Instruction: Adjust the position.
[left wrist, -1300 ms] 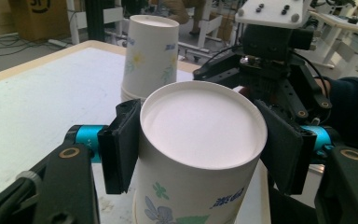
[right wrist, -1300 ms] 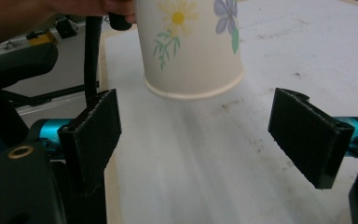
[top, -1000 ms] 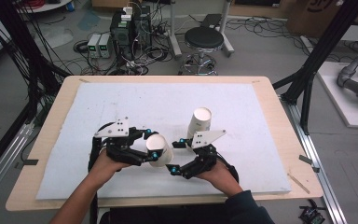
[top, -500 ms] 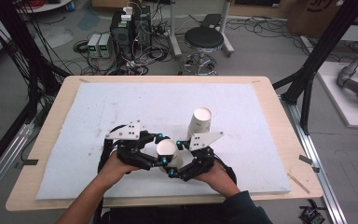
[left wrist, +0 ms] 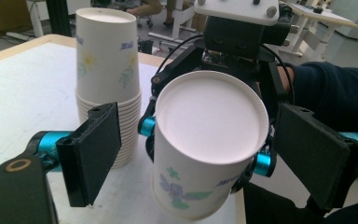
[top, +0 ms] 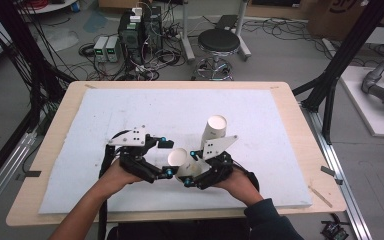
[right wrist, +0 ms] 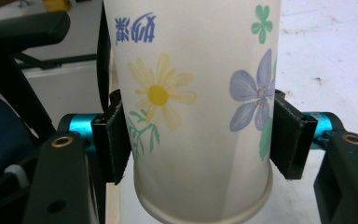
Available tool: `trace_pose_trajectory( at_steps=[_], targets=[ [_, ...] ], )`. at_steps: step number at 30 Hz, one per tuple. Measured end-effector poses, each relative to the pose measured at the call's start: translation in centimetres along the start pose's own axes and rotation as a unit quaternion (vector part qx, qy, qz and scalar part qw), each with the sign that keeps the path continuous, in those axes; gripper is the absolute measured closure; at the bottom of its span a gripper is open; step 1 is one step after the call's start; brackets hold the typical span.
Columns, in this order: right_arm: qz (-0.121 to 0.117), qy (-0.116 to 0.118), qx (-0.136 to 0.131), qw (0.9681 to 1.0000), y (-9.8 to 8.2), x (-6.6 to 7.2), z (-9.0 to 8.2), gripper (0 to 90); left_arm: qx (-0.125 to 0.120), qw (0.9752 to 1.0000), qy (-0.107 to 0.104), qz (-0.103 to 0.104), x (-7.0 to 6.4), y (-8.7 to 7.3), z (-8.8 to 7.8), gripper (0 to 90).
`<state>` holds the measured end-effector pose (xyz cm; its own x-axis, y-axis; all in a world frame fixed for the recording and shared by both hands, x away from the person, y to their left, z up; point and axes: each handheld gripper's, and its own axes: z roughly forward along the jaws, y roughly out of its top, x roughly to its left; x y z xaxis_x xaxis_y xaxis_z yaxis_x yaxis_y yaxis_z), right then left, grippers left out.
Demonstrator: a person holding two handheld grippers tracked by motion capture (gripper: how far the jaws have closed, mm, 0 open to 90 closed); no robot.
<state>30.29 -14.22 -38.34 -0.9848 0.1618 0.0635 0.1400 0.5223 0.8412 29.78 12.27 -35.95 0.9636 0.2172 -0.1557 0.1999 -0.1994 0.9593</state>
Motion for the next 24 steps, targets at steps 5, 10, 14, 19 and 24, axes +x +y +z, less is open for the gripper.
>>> trace_pose_trajectory(
  at_steps=[5, 10, 14, 19, 24],
  targets=[
    [-0.006, -0.002, 0.026, 0.9996, 0.5, -0.2, -0.2, 33.2, 0.018, 0.9998, 0.002, 0.010, 0.0, 0.4, -0.6, 15.5],
    [-0.019, 0.002, 0.077, 0.9968, 1.3, -0.2, 0.1, 33.3, 0.062, 0.9978, -0.006, 0.024, -0.2, 0.9, -0.6, 15.5],
    [-0.025, 0.005, 0.099, 0.9948, 1.5, -0.2, 0.5, 33.3, 0.095, 0.9948, -0.010, 0.035, -0.3, 1.1, -0.1, 15.7],
    [-0.032, 0.015, 0.127, 0.9913, 1.8, 0.1, 0.9, 33.3, 0.137, 0.9896, -0.016, 0.041, -0.3, 0.9, 0.9, 15.8],
    [-0.038, 0.019, 0.155, 0.9870, 2.2, 0.1, 1.0, 33.2, 0.152, 0.9873, -0.027, 0.039, -0.3, 0.7, 1.6, 16.8]
  ],
)
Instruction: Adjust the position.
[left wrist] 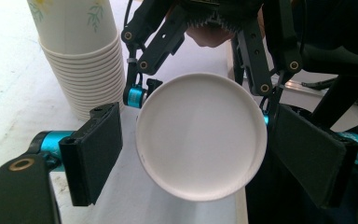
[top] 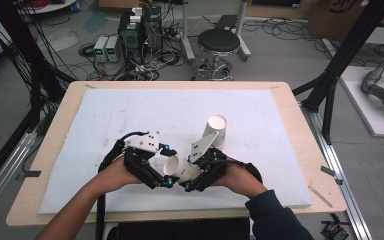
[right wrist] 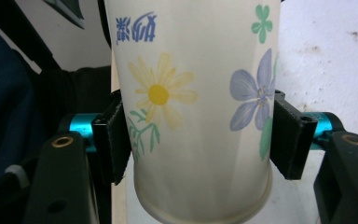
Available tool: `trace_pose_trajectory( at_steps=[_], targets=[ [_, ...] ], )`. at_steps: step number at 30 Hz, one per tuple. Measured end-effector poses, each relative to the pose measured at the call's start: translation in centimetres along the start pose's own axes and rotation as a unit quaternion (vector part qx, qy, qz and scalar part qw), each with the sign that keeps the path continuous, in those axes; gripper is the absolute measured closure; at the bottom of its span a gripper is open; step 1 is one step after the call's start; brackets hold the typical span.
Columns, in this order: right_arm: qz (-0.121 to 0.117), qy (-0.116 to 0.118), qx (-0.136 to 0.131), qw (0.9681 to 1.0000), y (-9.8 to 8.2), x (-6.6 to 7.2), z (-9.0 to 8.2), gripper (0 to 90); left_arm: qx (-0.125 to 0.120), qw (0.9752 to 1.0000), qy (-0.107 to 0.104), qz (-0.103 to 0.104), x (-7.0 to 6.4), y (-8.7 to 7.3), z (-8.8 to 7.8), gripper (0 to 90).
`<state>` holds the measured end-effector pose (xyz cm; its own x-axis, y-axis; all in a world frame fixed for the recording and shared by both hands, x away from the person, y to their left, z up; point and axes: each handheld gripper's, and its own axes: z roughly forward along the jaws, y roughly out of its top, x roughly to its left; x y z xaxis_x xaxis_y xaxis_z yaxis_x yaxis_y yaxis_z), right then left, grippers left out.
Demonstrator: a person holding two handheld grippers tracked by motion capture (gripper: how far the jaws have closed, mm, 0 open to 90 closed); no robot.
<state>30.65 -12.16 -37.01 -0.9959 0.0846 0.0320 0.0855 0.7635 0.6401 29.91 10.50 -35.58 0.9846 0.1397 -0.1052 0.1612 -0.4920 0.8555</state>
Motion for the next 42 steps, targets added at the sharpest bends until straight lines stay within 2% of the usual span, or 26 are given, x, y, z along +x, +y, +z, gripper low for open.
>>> trace_pose_trajectory(
  at_steps=[6, 10, 11, 16, 19, 23, 25, 26, 28, 29, 30, 31, 33, 35, 36, 37, 38, 40, 41, 42],
  targets=[
    [-0.007, 0.002, 0.038, 0.9993, 0.3, 0.1, 0.2, 33.1, 0.016, 0.9997, -0.016, -0.007, 0.3, -0.1, 0.5, 23.0],
    [-0.010, 0.005, 0.053, 0.9985, 0.5, 0.3, 0.3, 33.1, 0.025, 0.9995, -0.019, -0.010, 0.5, -0.2, 0.8, 27.0],
    [-0.010, 0.006, 0.056, 0.9983, 0.6, 0.3, 0.3, 33.1, 0.028, 0.9992, -0.027, -0.009, 0.6, -0.2, 0.8, 28.9],
    [-0.015, 0.007, 0.074, 0.9971, 0.6, 0.3, 0.5, 33.5, 0.038, 0.9986, -0.037, 0.000, 0.5, -0.4, 1.1, 35.2],
    [-0.013, 0.011, 0.085, 0.9963, 0.6, 0.4, 0.5, 33.9, 0.052, 0.9977, -0.043, 0.006, 0.5, -0.4, 1.3, 35.9],
    [-0.020, 0.012, 0.091, 0.9956, 0.6, 0.5, 0.7, 33.1, 0.050, 0.9978, -0.042, 0.013, 0.4, -0.6, 1.4, 36.8],
    [-0.011, 0.005, 0.063, 0.9980, 0.3, 0.4, 0.5, 20.1, 0.030, 0.9989, -0.033, 0.014, 0.2, -1.0, 1.0, 37.2],
    [-0.005, 0.000, 0.050, 0.9987, 0.1, 0.5, 0.3, 18.5, 0.018, 0.9993, -0.031, 0.014, 0.2, -1.2, 0.9, 37.3],
    [-0.001, -0.004, 0.017, 0.9998, -0.2, 0.5, -0.2, 18.5, 0.009, 0.9994, -0.030, 0.011, 0.1, -1.3, 0.8, 37.3],
    [0.003, -0.009, 0.001, 1.0000, -0.4, 0.5, -0.5, 18.4, -0.006, 0.9996, -0.026, 0.005, 0.1, -1.7, 0.4, 37.3],
    [0.011, -0.013, -0.013, 0.9998, -0.7, 0.5, -0.7, 18.4, -0.006, 0.9996, -0.026, 0.005, 0.1, -1.7, 0.4, 37.3],
    [0.016, -0.012, -0.027, 0.9994, -1.0, 0.5, -1.0, 18.5, -0.027, 0.9993, -0.025, -0.002, 0.1, -2.2, 0.1, 37.2],
    [0.014, -0.013, -0.044, 0.9989, -1.4, 0.5, -1.3, 18.5, -0.043, 0.9988, -0.023, -0.007, 0.0, -2.4, -0.2, 37.3],
    [0.018, -0.012, -0.067, 0.9975, -2.0, 0.6, -1.7, 18.4, -0.050, 0.9985, -0.021, -0.011, 0.0, -2.6, -0.4, 37.2],
    [0.023, -0.009, -0.080, 0.9965, -2.4, 0.6, -1.9, 18.5, -0.062, 0.9978, -0.017, -0.016, 0.0, -2.9, -0.6, 37.1],
    [0.023, -0.009, -0.080, 0.9965, -2.4, 0.6, -1.9, 18.5, -0.062, 0.9978, -0.017, -0.016, 0.0, -2.9, -0.6, 37.1],
    [0.027, -0.009, -0.100, 0.9946, -3.1, 0.6, -2.1, 18.5, -0.077, 0.9967, -0.019, -0.020, 0.1, -3.3, -0.9, 37.1],
    [0.030, -0.014, -0.107, 0.9937, -3.3, 0.6, -2.2, 18.5, -0.086, 0.9959, -0.016, -0.023, 0.0, -3.4, -1.0, 37.0],
    [0.032, -0.018, -0.118, 0.9923, -3.6, 0.6, -2.4, 18.4, -0.095, 0.9951, -0.012, -0.023, 0.0, -3.6, -1.2, 37.0],
    [0.041, -0.025, -0.145, 0.9883, -4.2, 0.7, -2.6, 18.4, -0.112, 0.9934, -0.006, -0.025, -0.1, -3.9, -1.4, 37.0]
  ],
)
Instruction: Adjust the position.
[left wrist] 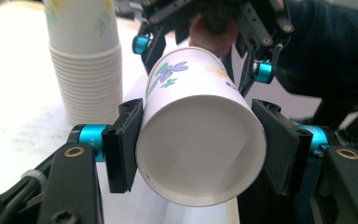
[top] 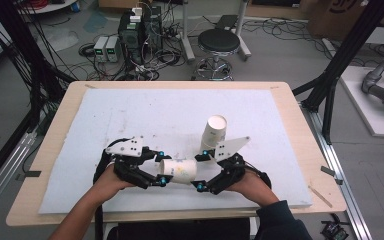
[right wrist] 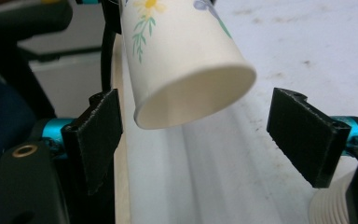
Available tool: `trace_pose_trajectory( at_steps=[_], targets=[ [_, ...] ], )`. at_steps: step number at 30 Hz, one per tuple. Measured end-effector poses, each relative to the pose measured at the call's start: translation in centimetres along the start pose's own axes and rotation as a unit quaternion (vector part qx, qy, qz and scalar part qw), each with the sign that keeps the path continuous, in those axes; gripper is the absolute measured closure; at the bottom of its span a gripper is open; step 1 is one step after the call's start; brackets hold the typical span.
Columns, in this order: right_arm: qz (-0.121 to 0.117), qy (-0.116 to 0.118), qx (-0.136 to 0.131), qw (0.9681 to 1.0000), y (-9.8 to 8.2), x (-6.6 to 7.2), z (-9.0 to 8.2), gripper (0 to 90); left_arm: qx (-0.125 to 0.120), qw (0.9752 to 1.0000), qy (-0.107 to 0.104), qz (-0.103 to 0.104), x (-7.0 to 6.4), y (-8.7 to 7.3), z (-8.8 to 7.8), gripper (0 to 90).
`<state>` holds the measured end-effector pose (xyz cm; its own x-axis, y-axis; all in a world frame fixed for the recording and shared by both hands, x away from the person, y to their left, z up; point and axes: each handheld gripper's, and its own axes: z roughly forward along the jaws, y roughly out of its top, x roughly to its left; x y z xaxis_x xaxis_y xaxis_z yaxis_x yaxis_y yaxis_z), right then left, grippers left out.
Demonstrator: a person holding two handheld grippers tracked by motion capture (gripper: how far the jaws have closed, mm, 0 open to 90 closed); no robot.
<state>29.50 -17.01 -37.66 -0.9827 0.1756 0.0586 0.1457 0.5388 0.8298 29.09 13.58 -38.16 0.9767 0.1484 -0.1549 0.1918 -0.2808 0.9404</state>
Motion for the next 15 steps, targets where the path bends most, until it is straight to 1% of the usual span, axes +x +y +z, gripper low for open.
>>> trace_pose_trajectory(
  at_steps=[1, 2, 3, 5, 6, 7, 10, 13, 15],
  targets=[
    [0.006, -0.004, -0.008, 0.9999, -0.2, 0.0, -0.1, 18.5, 0.000, 1.0000, 0.000, 0.000, 0.0, 0.0, 0.0, 37.0],
    [0.012, -0.010, -0.017, 0.9997, -0.4, 0.1, -0.3, 18.5, -0.018, 0.9998, 0.005, -0.001, -0.1, -0.2, -0.3, 37.0],
    [0.016, -0.014, -0.029, 0.9994, -0.6, 0.1, -0.5, 18.5, -0.018, 0.9998, 0.005, -0.001, -0.1, -0.2, -0.3, 37.0],
    [0.019, -0.020, -0.048, 0.9985, -1.0, 0.2, -0.7, 18.5, -0.033, 0.9994, 0.012, 0.000, -0.1, -0.5, -0.4, 37.0],
    [0.019, -0.020, -0.048, 0.9985, -1.0, 0.2, -0.7, 18.5, -0.033, 0.9994, 0.012, 0.000, -0.1, -0.5, -0.4, 37.0],
    [0.018, -0.028, -0.061, 0.9976, -1.3, 0.3, -0.9, 18.5, -0.037, 0.9993, 0.010, -0.001, -0.2, -0.7, -0.4, 37.0],
    [0.019, -0.034, -0.077, 0.9963, -1.7, 0.5, -1.0, 18.5, -0.039, 0.9992, 0.012, 0.001, -0.2, -1.1, -0.3, 37.0],
    [0.020, -0.035, -0.087, 0.9954, -2.2, 0.4, -1.0, 18.5, -0.043, 0.9990, 0.013, 0.002, -0.2, -1.3, -0.2, 37.0],
    [0.025, -0.031, -0.090, 0.9952, -2.5, 0.5, -0.9, 18.5, -0.044, 0.9989, 0.013, 0.004, -0.2, -1.4, -0.3, 37.1]
  ],
)
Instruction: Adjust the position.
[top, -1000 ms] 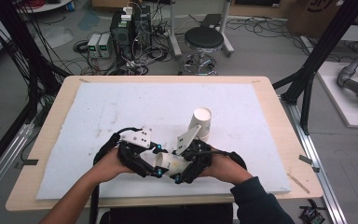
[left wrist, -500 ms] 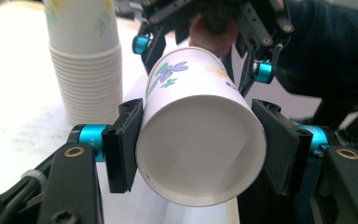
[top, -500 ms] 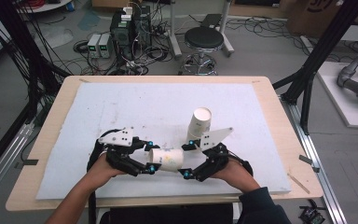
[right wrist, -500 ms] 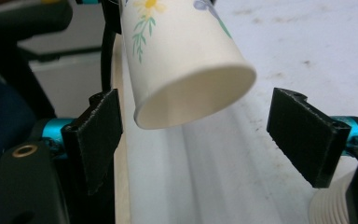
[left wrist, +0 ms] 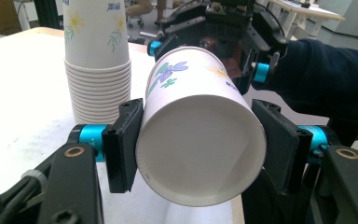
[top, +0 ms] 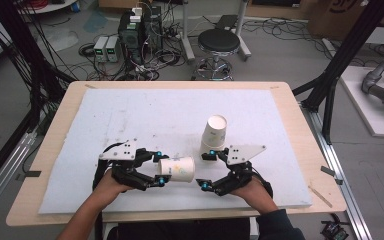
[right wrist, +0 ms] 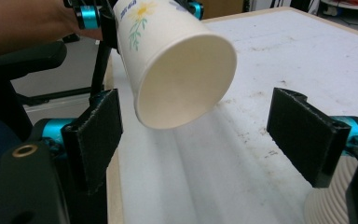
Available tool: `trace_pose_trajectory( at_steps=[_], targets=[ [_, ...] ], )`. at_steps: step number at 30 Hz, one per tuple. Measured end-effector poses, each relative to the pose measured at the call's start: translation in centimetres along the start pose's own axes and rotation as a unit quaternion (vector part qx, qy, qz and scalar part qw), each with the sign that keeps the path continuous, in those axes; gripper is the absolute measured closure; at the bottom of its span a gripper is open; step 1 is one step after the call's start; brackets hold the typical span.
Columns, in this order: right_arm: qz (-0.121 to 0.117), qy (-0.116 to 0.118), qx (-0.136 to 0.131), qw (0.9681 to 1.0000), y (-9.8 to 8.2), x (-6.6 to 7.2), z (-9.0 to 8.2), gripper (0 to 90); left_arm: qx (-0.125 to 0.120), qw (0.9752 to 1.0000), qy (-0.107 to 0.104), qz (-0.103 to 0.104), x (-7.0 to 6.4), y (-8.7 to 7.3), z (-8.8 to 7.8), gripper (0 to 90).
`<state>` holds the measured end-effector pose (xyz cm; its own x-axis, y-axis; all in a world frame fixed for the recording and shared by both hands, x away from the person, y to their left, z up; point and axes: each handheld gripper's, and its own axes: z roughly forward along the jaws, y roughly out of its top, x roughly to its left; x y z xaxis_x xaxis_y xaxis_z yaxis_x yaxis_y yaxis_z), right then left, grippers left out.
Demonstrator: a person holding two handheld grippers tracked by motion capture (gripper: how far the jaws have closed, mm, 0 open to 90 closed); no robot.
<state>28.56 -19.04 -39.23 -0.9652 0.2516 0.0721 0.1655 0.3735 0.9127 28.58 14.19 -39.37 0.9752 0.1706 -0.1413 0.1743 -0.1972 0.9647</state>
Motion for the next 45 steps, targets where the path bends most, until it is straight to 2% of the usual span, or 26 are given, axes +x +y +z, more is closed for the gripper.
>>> trace_pose_trajectory(
  at_steps=[6, 7, 16, 20, 24, 28, 32, 33, 38, 39, 40, 41, 42, 43, 45],
  targets=[
    [0.002, 0.012, 0.002, 0.9999, -0.7, -0.1, 0.4, 18.6, -0.002, 1.0000, -0.003, 0.001, 0.0, -0.4, 0.0, 37.1],
    [0.003, 0.015, 0.002, 0.9999, -0.7, -0.1, 0.5, 18.6, -0.009, 0.9999, -0.009, 0.004, -0.1, -0.3, 0.1, 37.1],
    [-0.004, 0.035, -0.004, 0.9994, -0.4, 0.2, 1.1, 18.6, -0.006, 0.9993, -0.032, 0.020, -0.4, 0.0, 1.1, 37.1],
    [-0.001, 0.051, -0.014, 0.9986, -0.5, 0.1, 1.5, 19.3, -0.018, 0.9987, -0.044, 0.020, -0.4, 0.0, 1.5, 37.1],
    [0.000, 0.072, -0.028, 0.9970, -0.5, 0.0, 1.5, 25.0, -0.032, 0.9979, -0.053, 0.016, -0.3, 0.0, 1.5, 37.2],
    [0.000, 0.084, -0.042, 0.9956, -0.5, -0.1, 1.4, 27.3, -0.044, 0.9972, -0.060, 0.012, -0.3, -0.1, 1.6, 37.2],
    [-0.002, 0.085, -0.042, 0.9955, -0.5, 0.0, 1.3, 29.3, -0.049, 0.9968, -0.063, 0.010, -0.2, -0.3, 1.5, 37.2],
    [-0.002, 0.089, -0.047, 0.9949, -0.5, 0.0, 1.2, 32.0, -0.053, 0.9964, -0.066, 0.008, -0.2, -0.3, 1.5, 37.3],
    [0.000, 0.090, -0.051, 0.9946, -0.4, -0.1, 1.1, 34.4, -0.059, 0.9961, -0.066, 0.003, -0.2, -0.4, 1.5, 37.0],
    [0.003, 0.090, -0.052, 0.9946, -0.4, -0.2, 1.0, 34.7, -0.059, 0.9966, -0.058, 0.000, -0.1, -0.4, 1.5, 36.5],
    [0.005, 0.090, -0.052, 0.9946, -0.4, -0.2, 0.9, 34.7, -0.054, 0.9971, -0.054, -0.003, -0.2, -0.4, 1.6, 33.3],
    [0.008, 0.091, -0.051, 0.9945, -0.3, -0.2, 0.9, 34.7, -0.054, 0.9971, -0.054, -0.003, -0.2, -0.4, 1.6, 24.9],
    [0.010, 0.090, -0.049, 0.9947, -0.3, -0.2, 0.8, 34.7, -0.032, 0.9987, -0.034, -0.020, -0.2, -0.1, 1.7, 17.1],
    [0.010, 0.090, -0.049, 0.9947, -0.3, -0.2, 0.8, 34.7, -0.032, 0.9987, -0.034, -0.020, -0.2, -0.1, 1.7, 14.7],
    [0.013, 0.084, -0.036, 0.9957, -0.1, -0.4, 0.7, 34.5, -0.003, 0.9994, -0.017, -0.030, -0.3, 0.3, 1.5, 14.7]
  ],
)
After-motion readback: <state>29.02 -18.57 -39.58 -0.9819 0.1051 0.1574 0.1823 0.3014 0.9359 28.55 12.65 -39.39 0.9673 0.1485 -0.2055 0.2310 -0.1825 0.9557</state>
